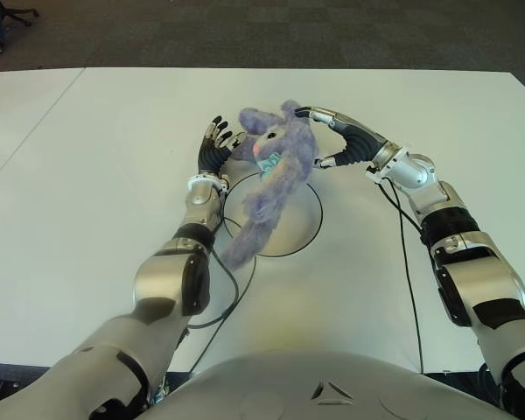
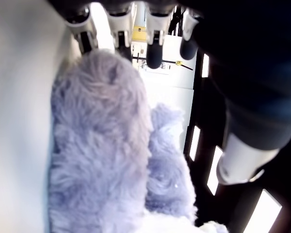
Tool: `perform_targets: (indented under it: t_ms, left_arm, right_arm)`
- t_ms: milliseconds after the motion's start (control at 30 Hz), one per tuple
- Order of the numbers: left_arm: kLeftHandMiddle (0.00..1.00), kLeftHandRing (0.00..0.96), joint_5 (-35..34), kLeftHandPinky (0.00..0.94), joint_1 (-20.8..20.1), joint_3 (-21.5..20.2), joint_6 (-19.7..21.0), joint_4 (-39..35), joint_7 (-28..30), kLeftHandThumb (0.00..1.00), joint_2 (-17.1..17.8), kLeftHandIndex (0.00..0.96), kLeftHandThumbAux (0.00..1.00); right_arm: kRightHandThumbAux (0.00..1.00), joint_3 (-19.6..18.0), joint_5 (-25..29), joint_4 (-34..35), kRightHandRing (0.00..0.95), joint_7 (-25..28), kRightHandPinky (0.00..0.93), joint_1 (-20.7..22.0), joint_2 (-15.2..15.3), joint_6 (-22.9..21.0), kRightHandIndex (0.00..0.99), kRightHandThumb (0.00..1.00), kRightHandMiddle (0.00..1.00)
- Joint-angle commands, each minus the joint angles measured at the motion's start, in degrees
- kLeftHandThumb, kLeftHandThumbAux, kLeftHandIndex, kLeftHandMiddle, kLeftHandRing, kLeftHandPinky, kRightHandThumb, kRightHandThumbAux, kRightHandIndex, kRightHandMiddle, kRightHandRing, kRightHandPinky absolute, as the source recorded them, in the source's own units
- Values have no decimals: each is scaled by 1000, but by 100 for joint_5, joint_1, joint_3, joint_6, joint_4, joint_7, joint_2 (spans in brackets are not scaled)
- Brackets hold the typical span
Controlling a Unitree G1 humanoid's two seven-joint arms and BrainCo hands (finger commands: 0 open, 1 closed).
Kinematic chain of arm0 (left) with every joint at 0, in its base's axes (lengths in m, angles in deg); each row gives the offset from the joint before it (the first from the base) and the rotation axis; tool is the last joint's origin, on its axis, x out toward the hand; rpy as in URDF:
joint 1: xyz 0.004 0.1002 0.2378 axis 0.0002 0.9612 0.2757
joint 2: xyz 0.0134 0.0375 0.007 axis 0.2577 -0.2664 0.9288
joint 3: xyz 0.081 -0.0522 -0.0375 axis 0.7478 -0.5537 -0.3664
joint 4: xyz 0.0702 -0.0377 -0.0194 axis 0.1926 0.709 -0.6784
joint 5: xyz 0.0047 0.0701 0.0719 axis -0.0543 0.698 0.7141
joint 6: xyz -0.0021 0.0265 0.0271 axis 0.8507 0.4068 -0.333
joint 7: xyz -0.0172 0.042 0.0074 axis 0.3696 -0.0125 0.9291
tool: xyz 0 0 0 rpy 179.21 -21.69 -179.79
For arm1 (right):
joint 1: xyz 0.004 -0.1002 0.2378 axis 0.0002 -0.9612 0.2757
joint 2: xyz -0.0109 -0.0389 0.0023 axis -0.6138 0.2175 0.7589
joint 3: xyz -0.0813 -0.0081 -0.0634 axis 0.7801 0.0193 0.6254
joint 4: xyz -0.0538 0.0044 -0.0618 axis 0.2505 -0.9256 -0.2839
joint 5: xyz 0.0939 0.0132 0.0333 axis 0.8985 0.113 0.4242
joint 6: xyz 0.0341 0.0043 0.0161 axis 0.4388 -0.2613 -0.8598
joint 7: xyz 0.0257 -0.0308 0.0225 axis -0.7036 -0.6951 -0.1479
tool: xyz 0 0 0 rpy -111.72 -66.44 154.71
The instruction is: Put the doll into the plate.
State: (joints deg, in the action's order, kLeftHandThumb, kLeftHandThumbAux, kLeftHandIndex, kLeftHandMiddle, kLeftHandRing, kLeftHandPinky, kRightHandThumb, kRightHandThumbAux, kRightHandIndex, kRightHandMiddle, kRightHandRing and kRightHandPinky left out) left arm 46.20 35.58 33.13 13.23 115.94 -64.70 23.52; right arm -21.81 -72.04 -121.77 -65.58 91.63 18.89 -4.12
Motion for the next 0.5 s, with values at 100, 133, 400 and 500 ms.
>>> perform_targets:
  t_ms: [100,133,400,500]
  left_arm:
    - [114,141,3,188,660,-21,896,552,-168,120,-163,40,726]
    - [114,141,4,187,652,-20,910,553,-180,118,-170,39,726]
    - [108,135,17,181,633,-9,961,556,-206,112,-174,33,714]
    - [107,134,44,175,640,16,948,555,-225,113,-167,35,717]
  right_arm:
    - [746,39,-20,-27,99,70,169,28,-74,-303,56,305,72]
    - [746,33,16,-49,100,107,172,41,-97,-359,56,307,73]
    - [743,25,140,-117,141,201,225,46,-219,-576,70,373,101]
    - [744,19,144,-116,147,198,229,32,-252,-606,76,387,106]
